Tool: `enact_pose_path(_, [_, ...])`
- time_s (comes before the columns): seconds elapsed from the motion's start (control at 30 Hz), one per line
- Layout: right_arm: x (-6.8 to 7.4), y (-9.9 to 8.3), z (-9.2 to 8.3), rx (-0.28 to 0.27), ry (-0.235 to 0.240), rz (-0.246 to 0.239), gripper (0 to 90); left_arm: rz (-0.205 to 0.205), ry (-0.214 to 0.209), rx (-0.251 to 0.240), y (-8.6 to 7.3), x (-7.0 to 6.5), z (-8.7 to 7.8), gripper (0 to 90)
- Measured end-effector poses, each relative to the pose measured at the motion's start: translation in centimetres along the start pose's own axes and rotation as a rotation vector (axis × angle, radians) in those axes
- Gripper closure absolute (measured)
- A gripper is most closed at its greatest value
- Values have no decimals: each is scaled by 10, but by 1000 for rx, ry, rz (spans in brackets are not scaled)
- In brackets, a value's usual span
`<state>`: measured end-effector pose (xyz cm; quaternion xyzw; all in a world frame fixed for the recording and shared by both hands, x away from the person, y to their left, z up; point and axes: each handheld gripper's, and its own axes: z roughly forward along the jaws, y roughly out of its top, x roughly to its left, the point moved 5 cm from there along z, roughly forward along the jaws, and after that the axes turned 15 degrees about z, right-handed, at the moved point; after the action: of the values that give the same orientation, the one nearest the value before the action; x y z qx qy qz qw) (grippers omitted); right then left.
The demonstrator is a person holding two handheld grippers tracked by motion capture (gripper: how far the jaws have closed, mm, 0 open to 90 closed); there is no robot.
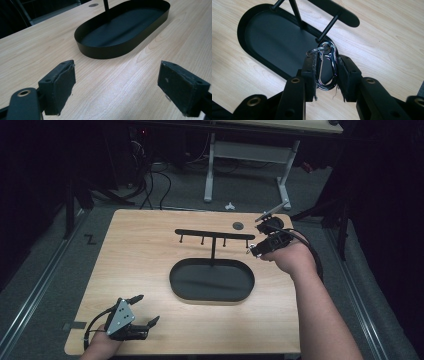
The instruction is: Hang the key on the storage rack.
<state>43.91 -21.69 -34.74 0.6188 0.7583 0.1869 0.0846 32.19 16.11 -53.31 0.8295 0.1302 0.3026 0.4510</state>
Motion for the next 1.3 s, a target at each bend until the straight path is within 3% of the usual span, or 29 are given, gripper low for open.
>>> enact_pose_path(1.3, [-7,19,18,13,-25,46,689,0,2,-2,0,-1,-1,152])
